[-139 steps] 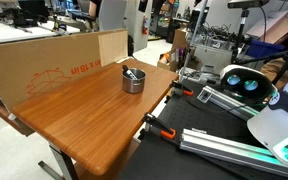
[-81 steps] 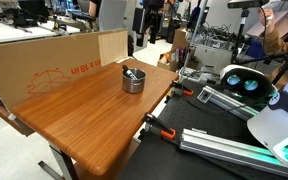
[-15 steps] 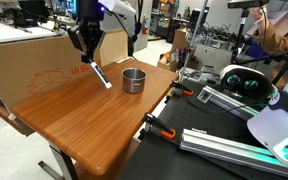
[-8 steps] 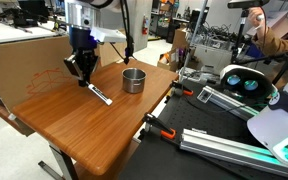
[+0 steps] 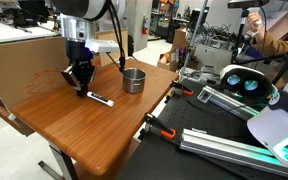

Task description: Take the marker from the silver pot and put it on the table

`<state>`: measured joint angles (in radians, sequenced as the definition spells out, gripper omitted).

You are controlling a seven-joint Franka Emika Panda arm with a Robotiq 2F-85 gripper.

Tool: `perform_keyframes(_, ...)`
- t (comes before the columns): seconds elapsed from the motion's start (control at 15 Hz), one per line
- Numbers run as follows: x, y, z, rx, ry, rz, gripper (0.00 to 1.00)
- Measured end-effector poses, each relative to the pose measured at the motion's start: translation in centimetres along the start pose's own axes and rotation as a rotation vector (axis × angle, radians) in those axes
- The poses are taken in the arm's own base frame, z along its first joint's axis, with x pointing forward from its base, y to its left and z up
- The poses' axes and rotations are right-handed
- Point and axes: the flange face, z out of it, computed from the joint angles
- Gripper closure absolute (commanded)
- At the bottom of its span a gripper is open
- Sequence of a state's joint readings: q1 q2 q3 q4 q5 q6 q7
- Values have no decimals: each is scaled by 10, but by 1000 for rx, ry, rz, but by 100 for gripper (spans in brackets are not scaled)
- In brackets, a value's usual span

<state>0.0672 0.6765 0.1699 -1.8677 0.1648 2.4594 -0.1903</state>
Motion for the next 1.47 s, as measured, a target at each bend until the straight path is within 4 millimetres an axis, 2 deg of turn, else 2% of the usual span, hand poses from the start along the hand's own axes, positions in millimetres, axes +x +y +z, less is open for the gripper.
perform_keyframes(0.07, 1, 1, 3, 3, -10, 1, 54)
perform_keyframes(0.13, 2, 1, 5, 7, -22, 2, 49)
perform_keyframes(0.53, 5, 0, 4, 16, -74, -22, 4)
perform_keyframes(0.6, 6, 0, 3, 17, -74, -23, 1)
perform_keyframes(1.2, 18, 1, -14, 10, -39, -26, 0)
perform_keyframes(1.33, 22, -2, -27, 4, -17, -33, 0)
perform_keyframes(1.47, 26, -9, -49, -9, 15, -51, 0)
